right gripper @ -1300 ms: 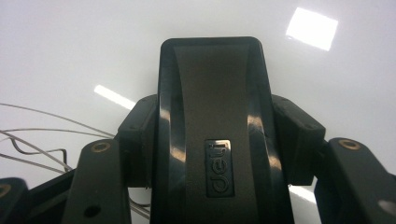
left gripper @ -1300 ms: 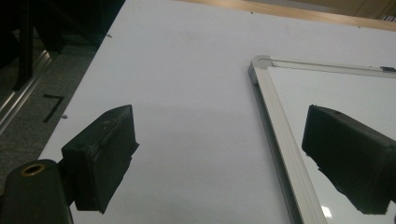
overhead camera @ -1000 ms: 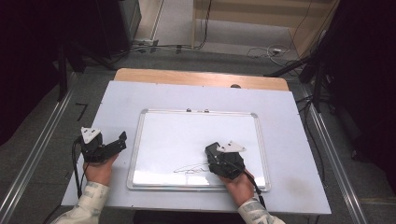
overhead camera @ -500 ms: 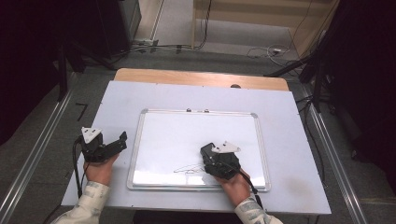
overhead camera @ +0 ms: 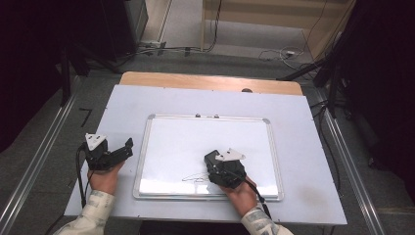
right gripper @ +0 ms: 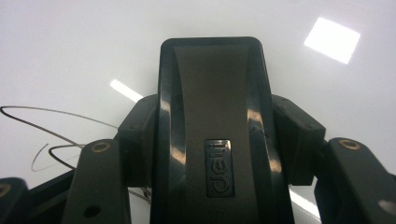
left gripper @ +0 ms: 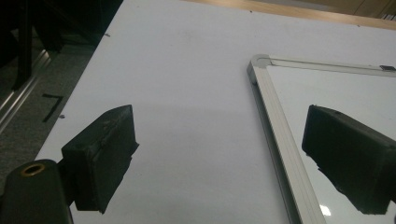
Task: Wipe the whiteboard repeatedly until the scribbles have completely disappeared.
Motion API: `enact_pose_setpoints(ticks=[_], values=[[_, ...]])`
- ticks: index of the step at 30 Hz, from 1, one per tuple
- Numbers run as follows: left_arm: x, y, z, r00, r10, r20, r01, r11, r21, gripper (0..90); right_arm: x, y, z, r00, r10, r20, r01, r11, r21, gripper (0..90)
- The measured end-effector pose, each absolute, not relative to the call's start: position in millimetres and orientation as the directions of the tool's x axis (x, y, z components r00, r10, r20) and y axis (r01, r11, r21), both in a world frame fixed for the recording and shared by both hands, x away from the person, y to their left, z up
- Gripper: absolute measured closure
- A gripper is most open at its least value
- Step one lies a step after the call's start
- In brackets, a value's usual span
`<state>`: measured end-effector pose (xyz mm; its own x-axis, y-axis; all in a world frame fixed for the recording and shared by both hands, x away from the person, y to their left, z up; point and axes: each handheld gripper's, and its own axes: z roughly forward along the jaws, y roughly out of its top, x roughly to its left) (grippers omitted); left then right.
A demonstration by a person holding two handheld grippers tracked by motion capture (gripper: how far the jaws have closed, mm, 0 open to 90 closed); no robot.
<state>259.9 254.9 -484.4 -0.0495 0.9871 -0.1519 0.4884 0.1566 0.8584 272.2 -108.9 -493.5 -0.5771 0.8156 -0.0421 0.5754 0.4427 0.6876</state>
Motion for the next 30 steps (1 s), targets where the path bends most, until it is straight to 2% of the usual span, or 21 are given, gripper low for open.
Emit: enact_pose_setpoints(ticks=[30], values=[[260.2, 254.8, -484.3, -0.048, 0.987, -0.153, 0.488, 0.157, 0.858, 10.4, 268.3, -75.3, -494.3, -0.618, 0.785, -0.047, 0.549, 0.474, 0.689, 39.1]])
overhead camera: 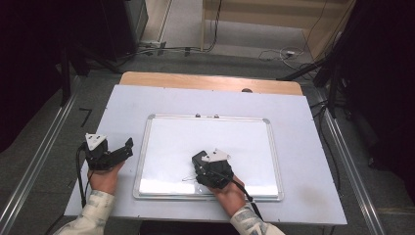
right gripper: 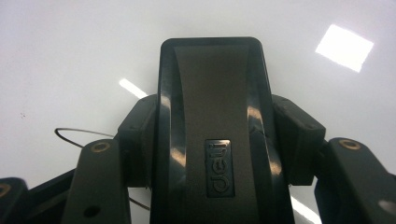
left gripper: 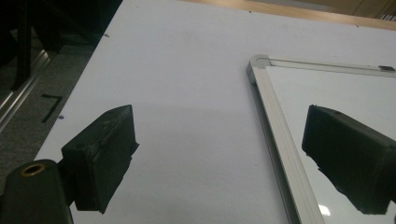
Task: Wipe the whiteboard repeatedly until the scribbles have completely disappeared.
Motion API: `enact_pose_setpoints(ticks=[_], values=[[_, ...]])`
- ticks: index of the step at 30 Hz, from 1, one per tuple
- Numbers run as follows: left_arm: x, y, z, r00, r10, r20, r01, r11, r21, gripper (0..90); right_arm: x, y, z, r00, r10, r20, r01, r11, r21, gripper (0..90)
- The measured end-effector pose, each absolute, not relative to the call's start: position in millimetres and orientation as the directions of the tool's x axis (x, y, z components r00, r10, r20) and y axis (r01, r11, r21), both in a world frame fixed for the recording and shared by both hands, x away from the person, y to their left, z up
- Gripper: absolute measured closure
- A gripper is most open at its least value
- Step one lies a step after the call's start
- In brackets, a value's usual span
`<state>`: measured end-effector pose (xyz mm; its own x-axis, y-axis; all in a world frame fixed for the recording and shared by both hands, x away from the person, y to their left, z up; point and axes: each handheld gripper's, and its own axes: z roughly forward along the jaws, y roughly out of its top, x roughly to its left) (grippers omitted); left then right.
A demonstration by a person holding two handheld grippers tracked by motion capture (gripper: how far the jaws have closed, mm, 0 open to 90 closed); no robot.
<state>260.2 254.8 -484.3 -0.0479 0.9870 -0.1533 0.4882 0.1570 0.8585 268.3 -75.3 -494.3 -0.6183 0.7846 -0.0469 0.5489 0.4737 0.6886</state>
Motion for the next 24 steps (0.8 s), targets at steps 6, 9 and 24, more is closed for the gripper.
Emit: enact_pose_setpoints(ticks=[6, 9, 24], values=[[260.1, 254.6, -484.1, -0.047, 0.987, -0.154, 0.486, 0.157, 0.859, 10.4, 267.6, -68.6, -494.4, -0.627, 0.777, -0.049, 0.542, 0.481, 0.689, 39.1], [260.1, 254.7, -484.1, -0.048, 0.987, -0.154, 0.487, 0.157, 0.859, 10.4, 267.5, -66.3, -494.5, -0.633, 0.773, -0.050, 0.539, 0.486, 0.689, 39.1], [260.2, 254.7, -483.8, -0.048, 0.986, -0.157, 0.484, 0.160, 0.860, 10.4, 265.7, -48.2, -494.9, -0.654, 0.754, -0.052, 0.523, 0.501, 0.690, 39.1]])
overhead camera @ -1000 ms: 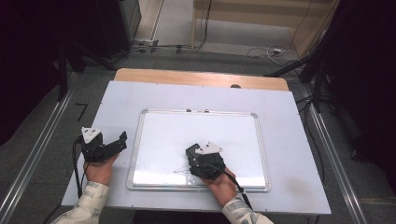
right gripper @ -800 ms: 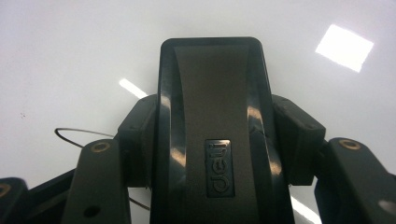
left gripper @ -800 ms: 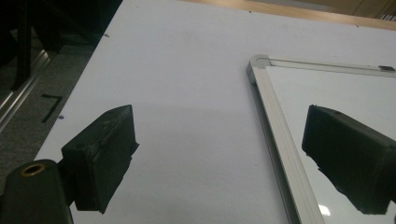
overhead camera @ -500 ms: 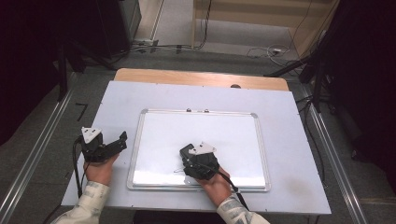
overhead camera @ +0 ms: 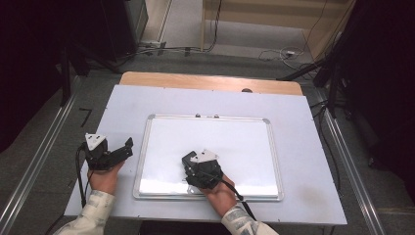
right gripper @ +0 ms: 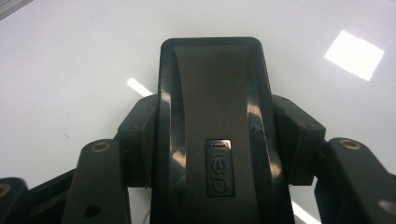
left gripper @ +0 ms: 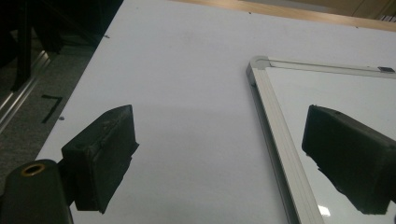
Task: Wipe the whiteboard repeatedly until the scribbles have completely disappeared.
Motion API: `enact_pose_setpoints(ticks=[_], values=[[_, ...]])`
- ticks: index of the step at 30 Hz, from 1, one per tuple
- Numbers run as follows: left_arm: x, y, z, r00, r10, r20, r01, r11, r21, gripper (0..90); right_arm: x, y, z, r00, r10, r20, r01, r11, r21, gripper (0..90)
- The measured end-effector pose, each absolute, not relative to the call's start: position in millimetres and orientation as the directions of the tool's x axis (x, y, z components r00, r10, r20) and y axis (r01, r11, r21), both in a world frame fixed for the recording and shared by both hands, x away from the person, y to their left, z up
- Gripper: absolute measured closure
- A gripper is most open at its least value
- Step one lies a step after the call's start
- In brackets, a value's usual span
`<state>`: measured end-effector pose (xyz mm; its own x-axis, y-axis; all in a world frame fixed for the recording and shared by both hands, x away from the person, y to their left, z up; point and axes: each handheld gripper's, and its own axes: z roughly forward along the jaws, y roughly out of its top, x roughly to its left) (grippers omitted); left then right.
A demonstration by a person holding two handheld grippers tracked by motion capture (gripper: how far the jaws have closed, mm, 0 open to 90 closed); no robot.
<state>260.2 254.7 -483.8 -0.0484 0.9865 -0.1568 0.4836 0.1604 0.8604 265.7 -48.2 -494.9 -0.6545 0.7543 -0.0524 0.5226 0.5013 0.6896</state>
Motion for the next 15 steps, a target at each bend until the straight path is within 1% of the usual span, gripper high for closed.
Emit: enact_pose_setpoints(ticks=[15], values=[[260.0, 255.2, -483.4, -0.046, 0.987, -0.155, 0.484, 0.157, 0.861, 10.3, 264.4, -32.0, -495.2, -0.670, 0.740, -0.054, 0.511, 0.513, 0.690, 39.1]])
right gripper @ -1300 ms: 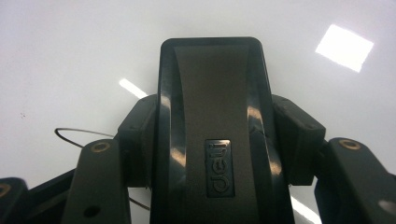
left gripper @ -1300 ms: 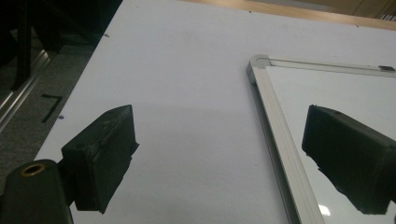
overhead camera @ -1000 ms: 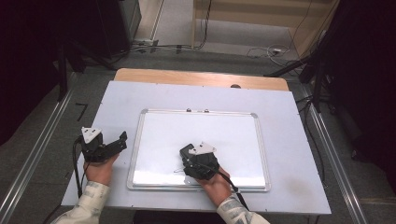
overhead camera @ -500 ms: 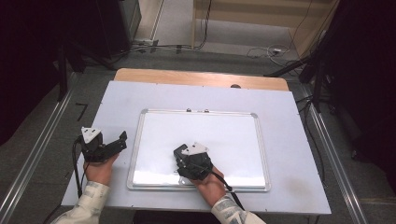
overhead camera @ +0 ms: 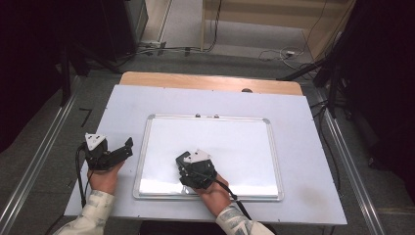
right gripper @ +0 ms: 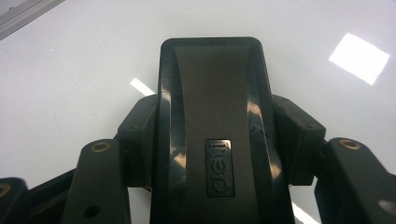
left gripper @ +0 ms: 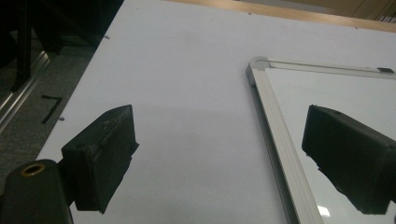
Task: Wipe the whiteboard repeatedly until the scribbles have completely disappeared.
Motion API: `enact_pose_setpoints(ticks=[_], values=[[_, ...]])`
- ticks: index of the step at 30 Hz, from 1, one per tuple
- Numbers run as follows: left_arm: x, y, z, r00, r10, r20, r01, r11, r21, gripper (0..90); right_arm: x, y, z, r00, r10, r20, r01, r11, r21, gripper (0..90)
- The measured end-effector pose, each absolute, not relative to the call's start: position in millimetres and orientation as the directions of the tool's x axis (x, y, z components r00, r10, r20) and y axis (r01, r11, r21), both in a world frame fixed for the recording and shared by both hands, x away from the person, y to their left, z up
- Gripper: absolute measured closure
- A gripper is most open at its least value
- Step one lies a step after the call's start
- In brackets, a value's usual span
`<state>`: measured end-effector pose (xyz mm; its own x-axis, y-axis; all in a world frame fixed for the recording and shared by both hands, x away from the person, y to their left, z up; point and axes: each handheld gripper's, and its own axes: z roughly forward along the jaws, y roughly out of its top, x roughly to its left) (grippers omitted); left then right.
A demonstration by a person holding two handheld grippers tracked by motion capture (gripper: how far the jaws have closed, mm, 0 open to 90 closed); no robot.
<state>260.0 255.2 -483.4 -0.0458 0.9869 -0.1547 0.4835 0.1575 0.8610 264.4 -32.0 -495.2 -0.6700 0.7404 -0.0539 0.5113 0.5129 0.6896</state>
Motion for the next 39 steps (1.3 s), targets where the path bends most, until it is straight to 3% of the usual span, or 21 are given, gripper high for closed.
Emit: enact_pose_setpoints(ticks=[39], values=[[259.3, 256.0, -483.1, -0.047, 0.986, -0.160, 0.481, 0.163, 0.861, 10.4, 266.4, 6.1, -495.3, -0.703, 0.708, -0.059, 0.488, 0.541, 0.685, 39.0]])
